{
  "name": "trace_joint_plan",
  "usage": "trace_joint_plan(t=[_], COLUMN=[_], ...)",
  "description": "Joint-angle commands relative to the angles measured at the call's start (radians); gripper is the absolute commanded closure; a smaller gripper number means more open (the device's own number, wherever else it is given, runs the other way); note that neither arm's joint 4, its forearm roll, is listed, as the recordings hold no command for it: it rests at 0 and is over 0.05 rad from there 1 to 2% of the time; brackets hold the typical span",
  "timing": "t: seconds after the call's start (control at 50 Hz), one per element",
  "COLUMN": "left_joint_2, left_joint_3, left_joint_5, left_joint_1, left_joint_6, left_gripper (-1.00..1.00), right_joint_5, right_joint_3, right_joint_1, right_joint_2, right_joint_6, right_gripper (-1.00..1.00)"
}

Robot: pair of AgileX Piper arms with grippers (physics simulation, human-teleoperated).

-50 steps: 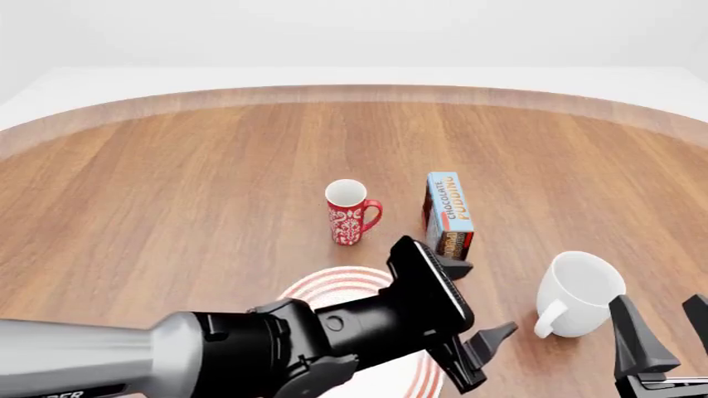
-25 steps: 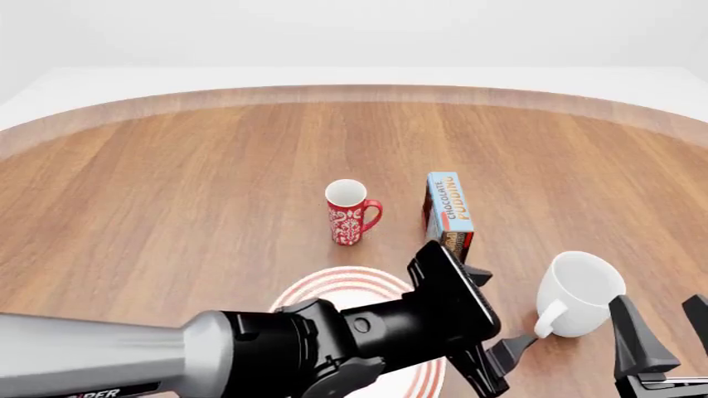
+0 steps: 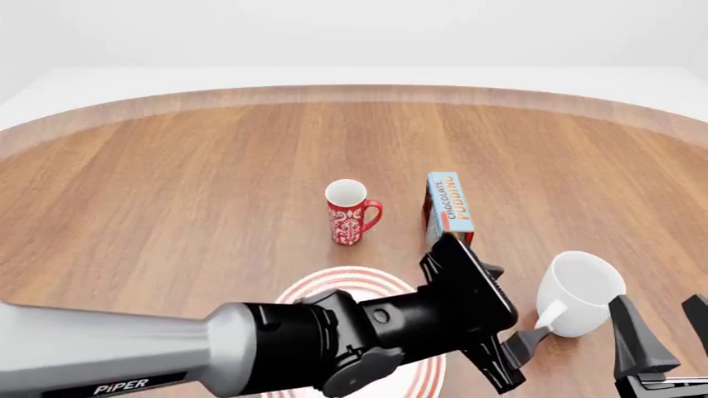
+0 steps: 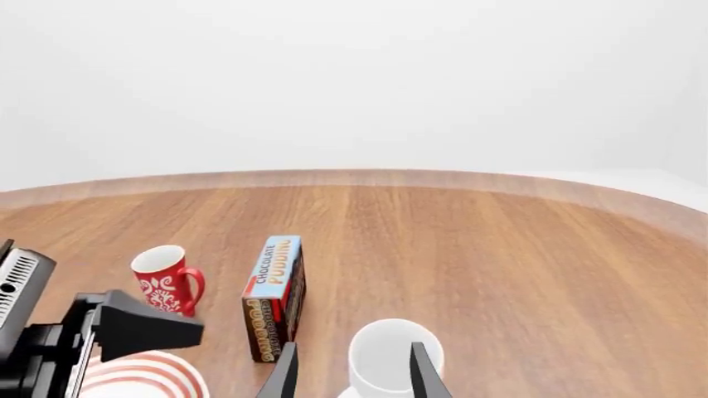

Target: Pick up the white mug and put it on the plate, and put the chocolate pudding to the right of the plate.

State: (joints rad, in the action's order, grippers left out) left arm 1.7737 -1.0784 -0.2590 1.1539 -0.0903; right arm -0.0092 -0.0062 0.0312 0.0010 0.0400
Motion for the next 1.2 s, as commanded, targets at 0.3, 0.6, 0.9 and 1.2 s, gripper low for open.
trace_joint_plan(t=[0.3, 0.6, 0.9, 1.2], left_joint_2=[0.048, 0.064, 0.091, 0.109], left_joint_3=[-0.069, -0.099, -0.138, -0.169], left_joint_5=[0.04, 0.054, 0.066, 0.07], left_joint_1=[-0.005, -0.006, -0.003, -0.013], left_joint_6=[0.009, 0.027, 0.052, 0.085], left_gripper=[-1.0, -1.0, -1.0, -1.0], right_joint_5=[0.0, 0.0, 0.0, 0.0], right_joint_3=[0.0, 0.0, 0.0, 0.0], right_joint_1=[0.0, 0.0, 0.0, 0.0], right_joint_2=[0.0, 0.0, 0.0, 0.0], right_joint_6=[0.001, 0.001, 0.001, 0.001], right_gripper=[-1.0, -1.0, -1.0, -1.0])
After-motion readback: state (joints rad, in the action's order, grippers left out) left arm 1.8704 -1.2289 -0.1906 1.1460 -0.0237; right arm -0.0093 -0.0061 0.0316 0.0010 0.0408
